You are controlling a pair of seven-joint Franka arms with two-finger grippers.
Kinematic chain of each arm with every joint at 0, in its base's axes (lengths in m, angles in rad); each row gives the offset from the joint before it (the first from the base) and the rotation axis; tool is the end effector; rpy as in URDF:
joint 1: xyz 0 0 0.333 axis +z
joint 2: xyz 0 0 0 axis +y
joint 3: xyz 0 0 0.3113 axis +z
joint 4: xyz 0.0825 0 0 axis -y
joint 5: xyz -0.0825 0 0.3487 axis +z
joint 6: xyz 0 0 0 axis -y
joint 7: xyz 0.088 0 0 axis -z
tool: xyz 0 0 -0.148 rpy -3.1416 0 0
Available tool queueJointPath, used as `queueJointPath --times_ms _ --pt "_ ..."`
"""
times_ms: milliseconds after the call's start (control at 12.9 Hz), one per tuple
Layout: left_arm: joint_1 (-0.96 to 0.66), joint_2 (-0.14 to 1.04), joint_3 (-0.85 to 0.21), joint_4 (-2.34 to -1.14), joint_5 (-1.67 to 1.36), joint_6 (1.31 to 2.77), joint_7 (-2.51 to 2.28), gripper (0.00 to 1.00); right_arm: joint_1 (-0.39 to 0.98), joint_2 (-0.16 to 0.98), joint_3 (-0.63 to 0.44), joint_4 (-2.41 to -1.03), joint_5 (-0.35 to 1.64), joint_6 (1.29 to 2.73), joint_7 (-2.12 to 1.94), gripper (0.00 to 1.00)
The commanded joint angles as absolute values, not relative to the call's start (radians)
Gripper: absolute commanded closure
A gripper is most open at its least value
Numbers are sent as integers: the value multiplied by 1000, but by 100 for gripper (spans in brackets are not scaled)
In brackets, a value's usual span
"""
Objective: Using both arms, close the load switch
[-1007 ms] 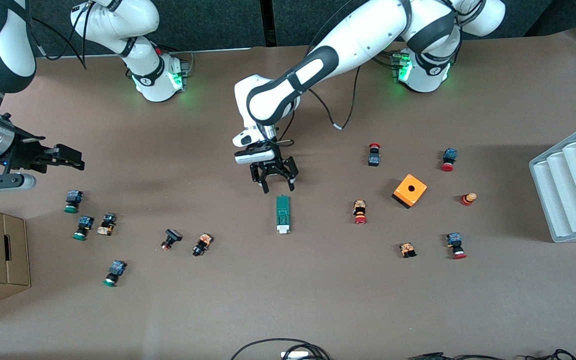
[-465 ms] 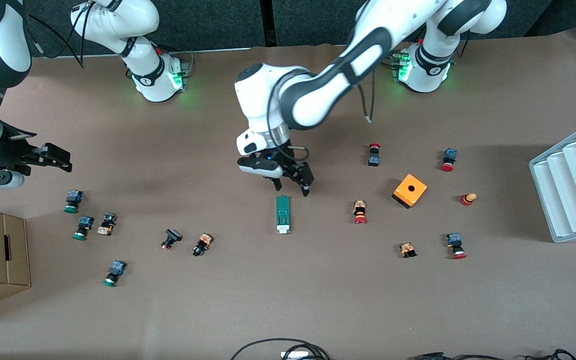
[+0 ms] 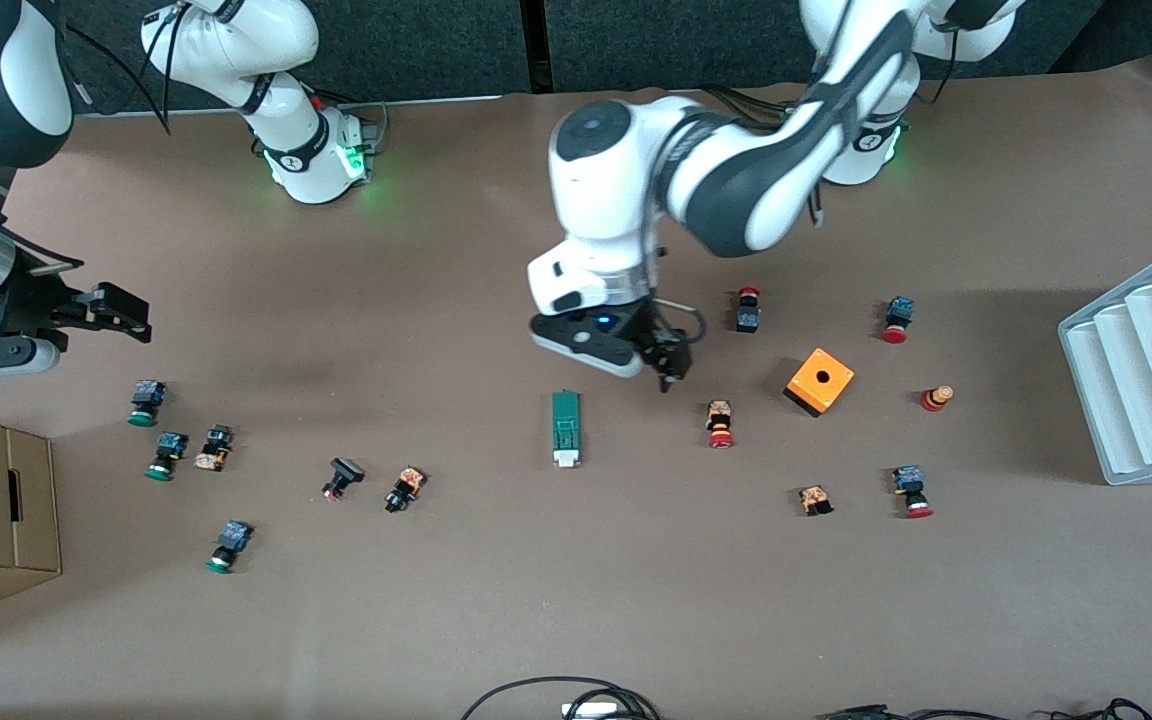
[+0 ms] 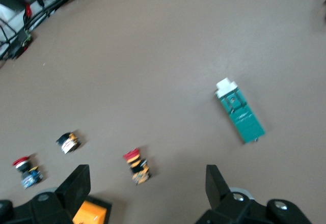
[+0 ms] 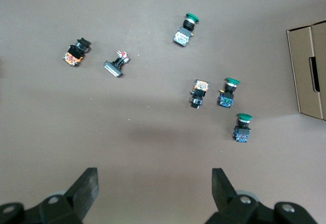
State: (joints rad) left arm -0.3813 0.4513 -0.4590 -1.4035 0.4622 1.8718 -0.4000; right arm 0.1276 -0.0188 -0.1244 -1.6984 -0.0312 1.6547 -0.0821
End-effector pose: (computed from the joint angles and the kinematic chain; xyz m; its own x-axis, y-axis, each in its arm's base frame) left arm 0.5107 -0.4205 0.4389 0.8516 -0.5032 0.1470 -0.4699 -0.8571 -0.2112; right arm 0.5166 -0.0032 0.5398 0.9958 0.0878 -0.0273 0.0886 -0.9957 0.0265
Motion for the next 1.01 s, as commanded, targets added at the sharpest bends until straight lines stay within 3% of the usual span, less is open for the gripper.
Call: queueJointPath --times_ms 0,620,930 --pt "-293 371 -462 -1407 336 1792 -270 0 129 -2 -126 -1672 -49 1646 -87 0" --pt "-60 217 -448 -1397 151 1618 -186 0 156 2 -124 -1648 -51 1644 -86 0" --pt "-66 103 -217 -1521 -4 1624 1 0 156 5 -124 -1647 -48 1646 -86 0"
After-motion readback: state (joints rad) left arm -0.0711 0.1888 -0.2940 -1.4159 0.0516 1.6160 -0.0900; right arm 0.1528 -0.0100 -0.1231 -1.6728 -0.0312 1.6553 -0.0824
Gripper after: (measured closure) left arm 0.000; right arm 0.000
